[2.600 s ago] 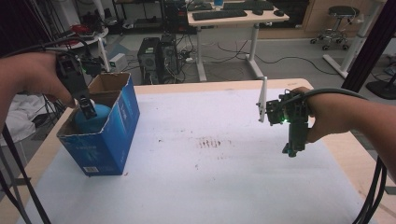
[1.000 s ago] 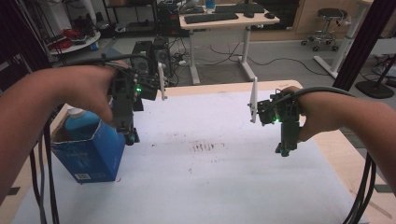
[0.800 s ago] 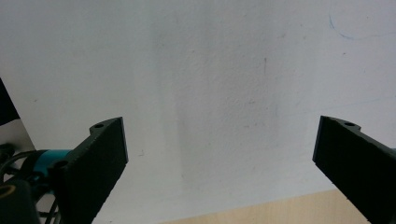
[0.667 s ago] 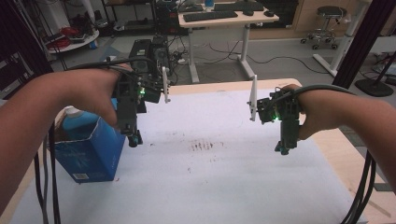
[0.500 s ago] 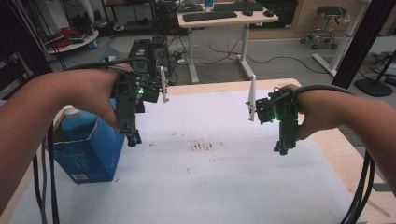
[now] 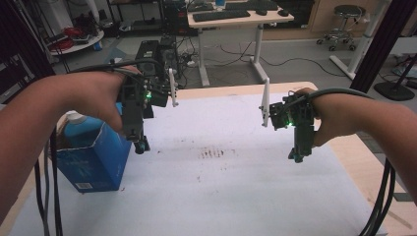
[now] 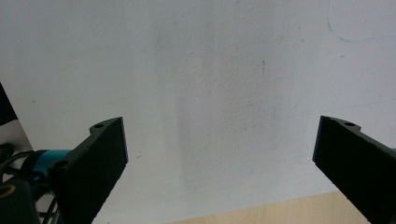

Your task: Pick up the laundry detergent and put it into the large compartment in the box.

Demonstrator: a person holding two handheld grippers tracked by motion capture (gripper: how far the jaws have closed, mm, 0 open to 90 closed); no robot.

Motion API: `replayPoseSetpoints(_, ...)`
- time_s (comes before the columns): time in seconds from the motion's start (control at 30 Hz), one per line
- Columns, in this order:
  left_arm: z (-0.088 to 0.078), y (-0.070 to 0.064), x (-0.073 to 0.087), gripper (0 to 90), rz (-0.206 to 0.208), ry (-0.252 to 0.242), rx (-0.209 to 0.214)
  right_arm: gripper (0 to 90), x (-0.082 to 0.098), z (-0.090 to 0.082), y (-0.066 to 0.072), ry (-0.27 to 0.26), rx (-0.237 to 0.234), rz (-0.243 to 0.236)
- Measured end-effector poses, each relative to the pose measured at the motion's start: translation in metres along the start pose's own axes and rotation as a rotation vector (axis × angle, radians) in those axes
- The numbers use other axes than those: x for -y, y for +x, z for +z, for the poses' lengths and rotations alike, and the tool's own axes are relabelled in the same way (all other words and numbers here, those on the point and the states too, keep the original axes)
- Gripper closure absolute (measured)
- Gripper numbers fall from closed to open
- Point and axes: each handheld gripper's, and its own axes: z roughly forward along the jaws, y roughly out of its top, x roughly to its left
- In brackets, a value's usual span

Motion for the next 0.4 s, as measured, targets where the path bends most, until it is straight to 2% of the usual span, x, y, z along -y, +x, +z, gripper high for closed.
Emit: replayPoseSetpoints(0.4,-0.0001,0.0012,0.0015,1.7,-0.006,-0.005,-0.004,2.2,-0.0010,0.0007,-0.0003,0.004,-0.003,0.000)
